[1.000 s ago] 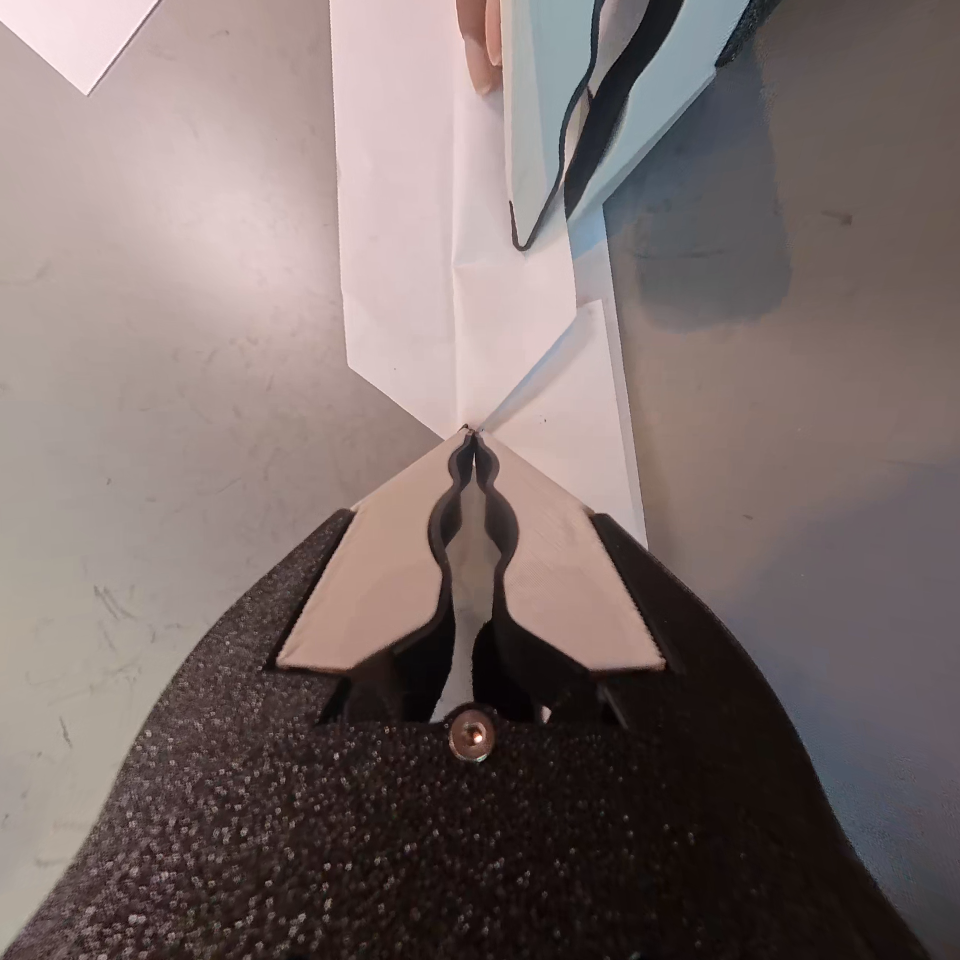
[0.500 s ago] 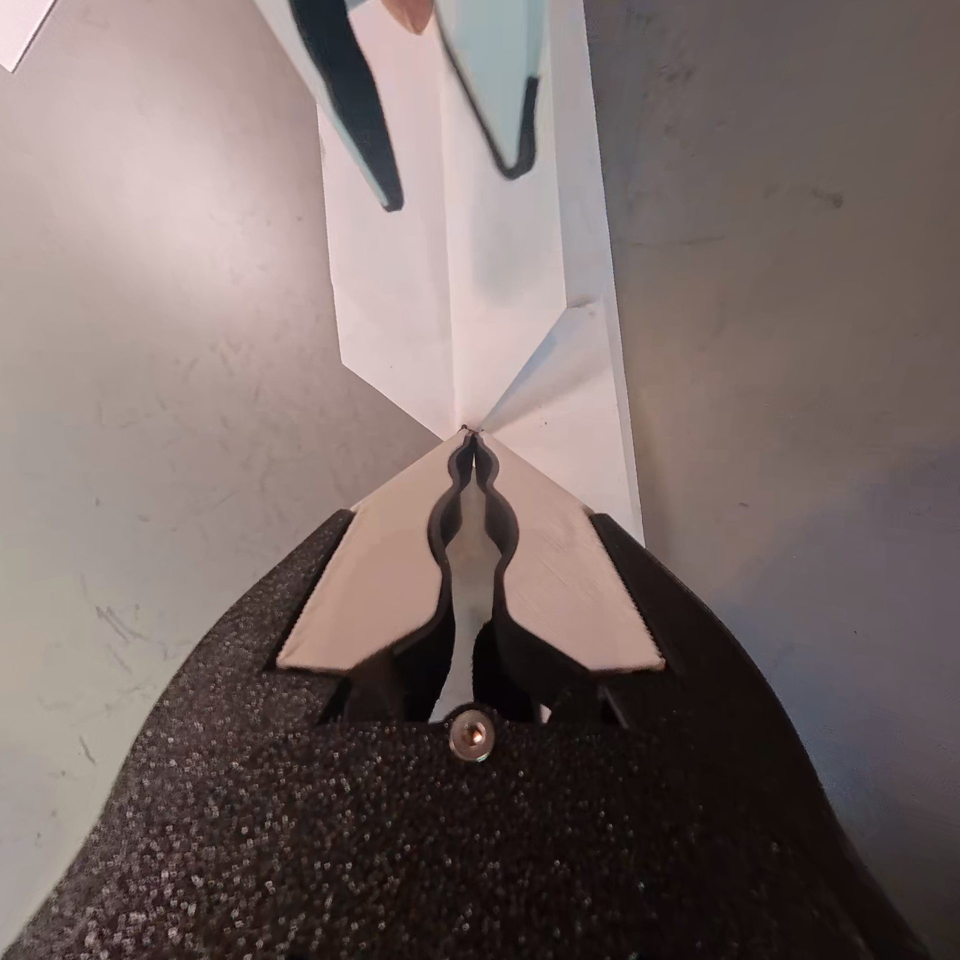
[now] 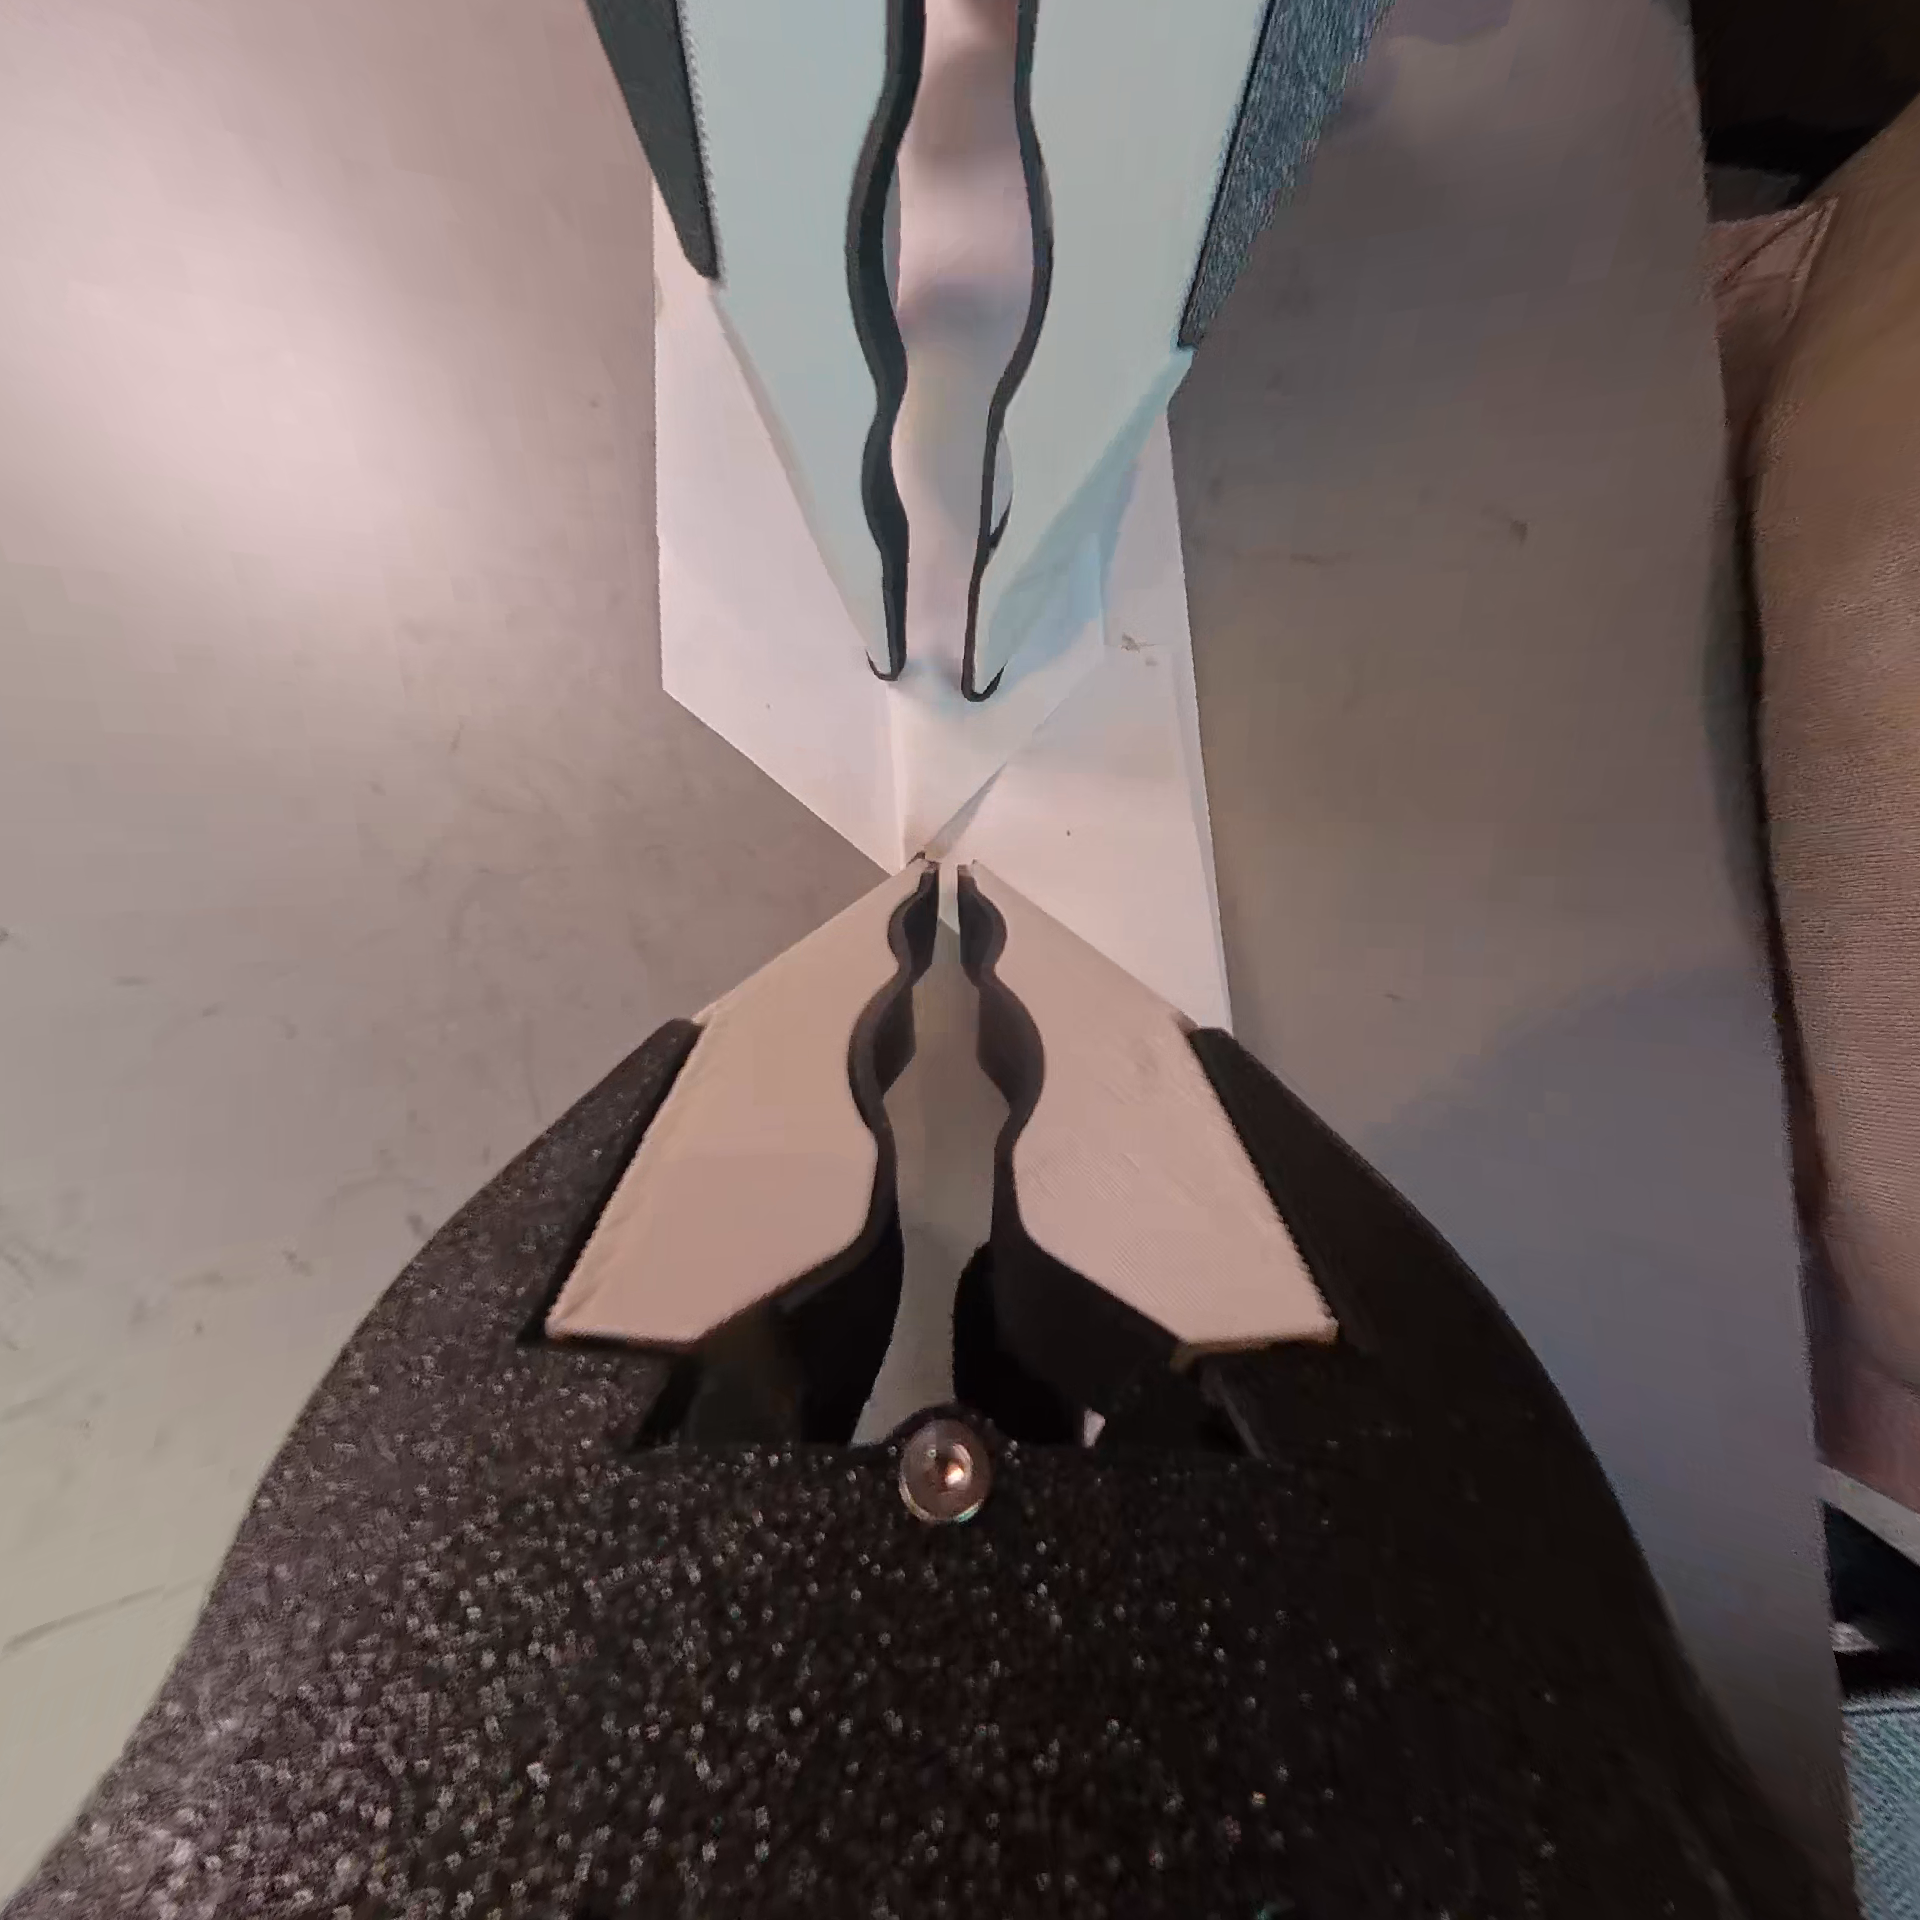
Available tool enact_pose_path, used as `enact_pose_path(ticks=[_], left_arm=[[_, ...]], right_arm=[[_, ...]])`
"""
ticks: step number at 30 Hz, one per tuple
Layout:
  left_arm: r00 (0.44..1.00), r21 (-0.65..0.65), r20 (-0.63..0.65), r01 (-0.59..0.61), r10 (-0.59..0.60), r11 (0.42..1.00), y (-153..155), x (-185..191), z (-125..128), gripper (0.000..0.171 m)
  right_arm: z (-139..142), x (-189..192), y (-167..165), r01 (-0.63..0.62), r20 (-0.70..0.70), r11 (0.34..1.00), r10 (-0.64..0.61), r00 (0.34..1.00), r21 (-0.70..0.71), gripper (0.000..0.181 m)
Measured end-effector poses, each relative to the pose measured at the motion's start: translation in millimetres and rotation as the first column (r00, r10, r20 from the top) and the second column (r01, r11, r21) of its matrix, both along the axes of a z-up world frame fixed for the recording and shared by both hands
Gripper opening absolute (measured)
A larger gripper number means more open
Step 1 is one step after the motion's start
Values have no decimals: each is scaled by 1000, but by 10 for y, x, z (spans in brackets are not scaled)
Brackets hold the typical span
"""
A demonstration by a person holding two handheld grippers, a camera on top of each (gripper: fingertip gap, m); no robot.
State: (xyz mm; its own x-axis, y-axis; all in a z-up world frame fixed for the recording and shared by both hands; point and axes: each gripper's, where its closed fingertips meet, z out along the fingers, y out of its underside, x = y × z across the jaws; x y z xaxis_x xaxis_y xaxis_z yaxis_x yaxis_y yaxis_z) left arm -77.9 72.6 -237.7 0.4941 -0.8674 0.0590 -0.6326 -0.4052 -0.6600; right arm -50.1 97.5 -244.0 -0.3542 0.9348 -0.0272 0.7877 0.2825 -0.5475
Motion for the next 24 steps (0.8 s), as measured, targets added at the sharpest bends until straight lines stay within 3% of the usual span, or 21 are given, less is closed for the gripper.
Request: enact_pose_path(ticks=[4, 9, 14, 19, 24], left_arm=[[988, -46, 121, -90, 95, 995, 73, 5, 130, 5], [993, -32, 4, -119, 120, 992, 120, 10, -64, 1], [991, -72, 6, -136, 137, 988, 118, 8, -72, 0], [988, -42, -93, -125, 120, 991, 118, 7, -78, 0], [988, -44, -118, -104, 98, 994, 119, 11, -79, 0]], right_arm=[[2, -2, -2, -17, -8, 1000, 17, 1000, 16, 11], [9, -2, -5, -21, -21, 1000, 21, 1000, 12, 11], [12, 7, -1, -23, -79, 1000, 24, 997, 16, 11], [24, 21, 15, -48, -127, 999, 50, 991, 17, 11], [233, -68, 47, -37, -107, 999, 38, 994, 13, 4]])
